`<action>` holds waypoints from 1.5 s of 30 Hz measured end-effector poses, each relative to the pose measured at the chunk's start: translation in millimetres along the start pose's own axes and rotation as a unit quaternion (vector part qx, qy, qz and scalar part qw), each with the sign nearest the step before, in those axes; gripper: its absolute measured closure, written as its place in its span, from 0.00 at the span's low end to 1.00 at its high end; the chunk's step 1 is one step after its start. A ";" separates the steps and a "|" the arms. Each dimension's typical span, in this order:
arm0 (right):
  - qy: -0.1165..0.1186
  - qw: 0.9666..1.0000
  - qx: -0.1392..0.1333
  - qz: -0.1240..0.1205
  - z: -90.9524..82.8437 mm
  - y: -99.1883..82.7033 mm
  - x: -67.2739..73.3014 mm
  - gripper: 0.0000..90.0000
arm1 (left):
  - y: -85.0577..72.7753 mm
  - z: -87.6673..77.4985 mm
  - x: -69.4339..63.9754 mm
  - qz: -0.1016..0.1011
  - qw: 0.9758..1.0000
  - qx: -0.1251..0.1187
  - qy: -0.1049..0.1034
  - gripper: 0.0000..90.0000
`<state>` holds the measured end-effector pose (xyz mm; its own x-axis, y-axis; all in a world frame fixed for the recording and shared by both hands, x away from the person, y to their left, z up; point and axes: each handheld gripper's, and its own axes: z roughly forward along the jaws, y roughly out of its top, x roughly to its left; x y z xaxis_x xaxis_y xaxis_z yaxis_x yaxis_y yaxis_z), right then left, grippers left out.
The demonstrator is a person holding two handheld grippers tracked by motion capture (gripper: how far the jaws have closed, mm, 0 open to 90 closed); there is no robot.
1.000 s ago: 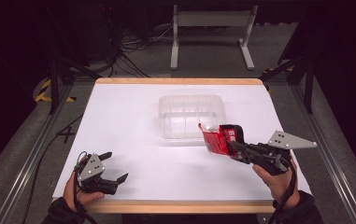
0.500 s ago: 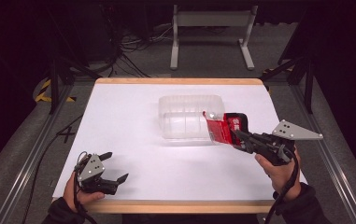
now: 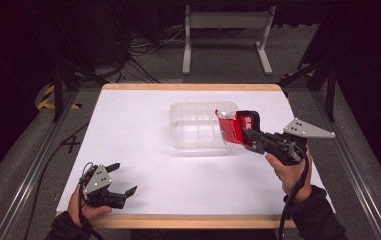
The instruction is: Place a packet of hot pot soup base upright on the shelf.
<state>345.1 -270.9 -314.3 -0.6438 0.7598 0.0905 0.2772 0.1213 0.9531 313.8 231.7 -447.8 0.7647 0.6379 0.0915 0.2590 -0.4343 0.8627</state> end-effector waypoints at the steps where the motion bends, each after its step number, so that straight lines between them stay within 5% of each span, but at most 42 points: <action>1: -0.001 1.000 0.000 0.001 2.3 1.0 -0.3 1.00 | 0.0 0.1 -0.2 -0.001 1.000 0.000 0.000 0.07; 15: -0.014 1.000 0.004 0.005 24.4 12.7 -0.2 1.00 | -0.3 -0.1 0.3 -0.001 1.000 0.001 0.000 0.07; 39: -0.085 0.996 0.022 0.013 35.7 19.5 -21.6 1.00 | -0.6 0.7 0.9 -0.002 1.000 0.002 -0.001 0.07; 45: -0.090 0.994 0.053 0.016 41.8 21.9 -32.5 1.00 | -1.1 1.0 1.1 -0.003 1.000 0.004 -0.001 0.07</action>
<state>401.9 -266.2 -308.4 -0.4987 0.8648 0.0583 0.3746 0.1544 0.9142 314.9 232.3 -449.1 0.7641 0.6392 0.0865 0.2674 -0.4359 0.8594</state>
